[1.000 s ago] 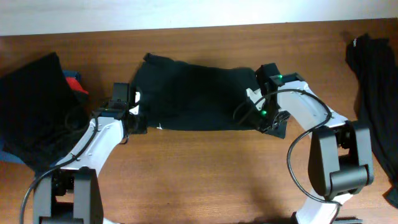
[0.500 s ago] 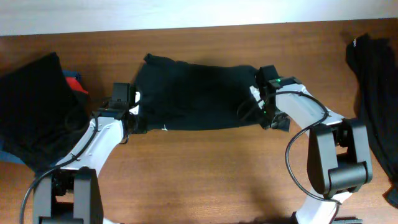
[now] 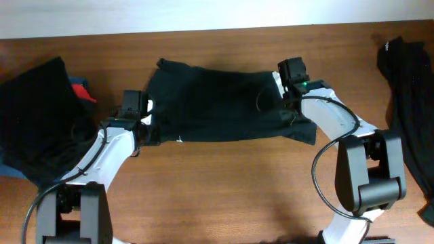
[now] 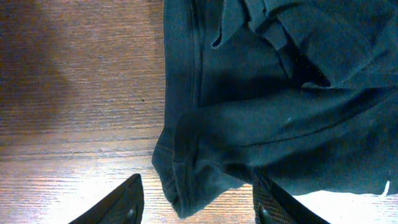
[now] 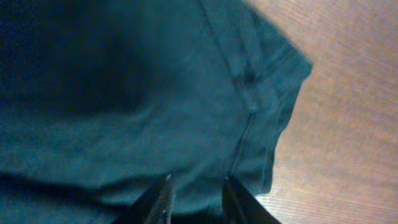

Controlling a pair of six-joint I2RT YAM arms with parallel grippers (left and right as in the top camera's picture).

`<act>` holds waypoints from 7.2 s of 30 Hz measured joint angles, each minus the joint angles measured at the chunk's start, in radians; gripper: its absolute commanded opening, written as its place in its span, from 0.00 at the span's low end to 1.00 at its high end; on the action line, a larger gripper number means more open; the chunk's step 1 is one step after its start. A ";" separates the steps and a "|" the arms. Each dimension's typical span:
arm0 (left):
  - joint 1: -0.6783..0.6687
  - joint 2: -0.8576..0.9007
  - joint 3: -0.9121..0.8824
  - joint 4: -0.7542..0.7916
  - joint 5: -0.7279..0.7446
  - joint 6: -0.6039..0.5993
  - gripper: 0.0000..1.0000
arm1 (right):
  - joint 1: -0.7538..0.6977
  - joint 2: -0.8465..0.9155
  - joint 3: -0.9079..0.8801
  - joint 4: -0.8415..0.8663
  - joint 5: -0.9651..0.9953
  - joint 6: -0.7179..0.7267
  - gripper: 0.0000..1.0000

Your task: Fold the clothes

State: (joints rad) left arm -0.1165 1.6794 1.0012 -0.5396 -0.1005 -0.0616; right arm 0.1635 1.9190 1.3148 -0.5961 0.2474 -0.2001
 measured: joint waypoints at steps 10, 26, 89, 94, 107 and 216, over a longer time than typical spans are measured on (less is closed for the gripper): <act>-0.001 0.000 0.000 -0.012 0.000 0.000 0.56 | -0.001 -0.019 0.063 -0.435 -0.119 0.112 0.30; -0.001 0.000 -0.001 -0.014 0.000 0.000 0.56 | -0.001 -0.061 -0.012 -0.362 -0.328 0.126 0.31; -0.001 0.000 -0.001 -0.042 0.000 0.000 0.56 | -0.059 0.111 0.027 -0.073 -0.209 0.311 0.59; -0.001 0.000 -0.001 -0.042 0.000 0.000 0.56 | -0.124 0.111 0.031 -0.110 -0.203 0.332 0.62; -0.010 0.000 -0.001 0.004 0.153 0.005 0.29 | -0.126 0.111 0.032 -0.114 -0.199 0.336 0.63; -0.080 0.138 0.004 0.088 0.359 0.020 0.26 | -0.247 0.151 0.109 -0.417 -0.377 0.181 0.67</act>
State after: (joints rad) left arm -0.1970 1.8179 1.0054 -0.4515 0.2584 -0.0418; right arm -0.0837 2.0697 1.4242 -1.0134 -0.1299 -0.0189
